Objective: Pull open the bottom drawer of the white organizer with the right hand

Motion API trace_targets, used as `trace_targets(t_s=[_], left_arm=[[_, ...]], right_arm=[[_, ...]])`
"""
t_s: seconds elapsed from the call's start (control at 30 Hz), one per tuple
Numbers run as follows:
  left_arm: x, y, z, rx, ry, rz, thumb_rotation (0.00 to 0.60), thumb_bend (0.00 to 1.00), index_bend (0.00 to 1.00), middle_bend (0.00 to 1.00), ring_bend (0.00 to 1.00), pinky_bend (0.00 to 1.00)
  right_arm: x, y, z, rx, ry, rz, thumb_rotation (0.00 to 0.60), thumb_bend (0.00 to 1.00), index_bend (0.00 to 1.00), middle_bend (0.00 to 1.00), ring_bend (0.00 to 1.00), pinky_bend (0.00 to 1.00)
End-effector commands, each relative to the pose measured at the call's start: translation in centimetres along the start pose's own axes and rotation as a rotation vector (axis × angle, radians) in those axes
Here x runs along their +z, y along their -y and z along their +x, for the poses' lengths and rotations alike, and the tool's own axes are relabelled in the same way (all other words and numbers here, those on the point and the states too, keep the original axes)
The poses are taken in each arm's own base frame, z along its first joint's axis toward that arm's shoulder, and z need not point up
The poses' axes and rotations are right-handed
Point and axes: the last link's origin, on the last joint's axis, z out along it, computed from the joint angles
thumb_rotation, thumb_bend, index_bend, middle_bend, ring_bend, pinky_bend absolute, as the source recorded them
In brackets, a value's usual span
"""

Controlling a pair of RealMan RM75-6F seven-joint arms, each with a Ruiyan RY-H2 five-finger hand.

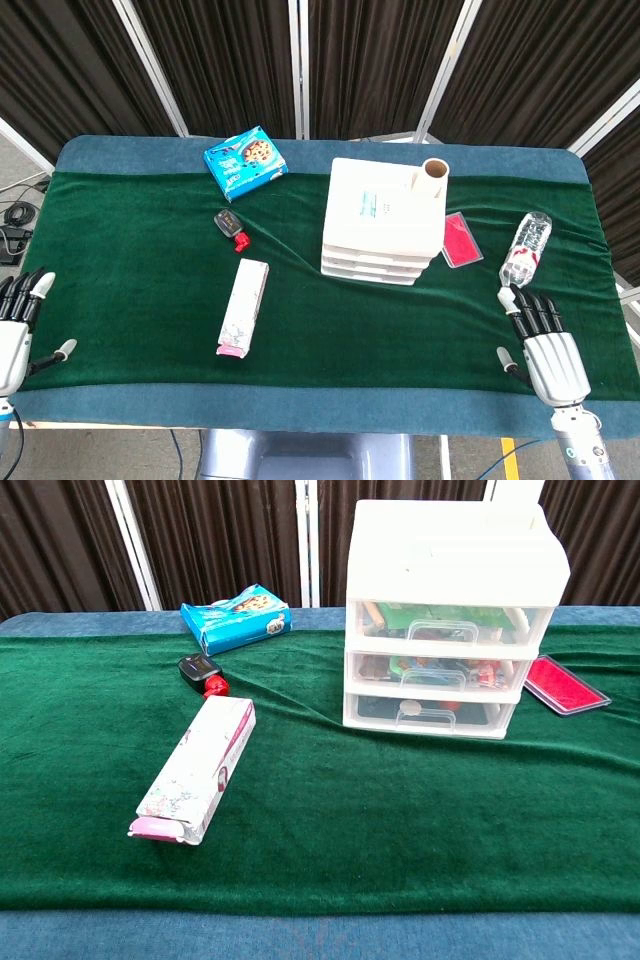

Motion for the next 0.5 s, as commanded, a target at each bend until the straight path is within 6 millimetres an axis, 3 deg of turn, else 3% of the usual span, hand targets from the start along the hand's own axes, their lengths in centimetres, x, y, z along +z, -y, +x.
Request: trace_targets(t_s=[0.03, 0.5], left_arm=[[0.01, 0.00, -0.03, 0.000, 0.002, 0.001, 0.600, 0.16, 0.00, 0.00, 0.00, 0.00], [0.01, 0.06, 0.39, -0.014, -0.012, 0.000, 0.600, 0.16, 0.00, 0.00, 0.00, 0.00]], right_arm=[[-0.01, -0.05, -0.03, -0.002, 0.004, -0.002, 0.600, 0.23, 0.01, 0.00, 0.00, 0.00], [0.08, 0.26, 0.03, 0.017, 0.022, -0.003, 0.600, 0.23, 0.01, 0.00, 0.00, 0.00]])
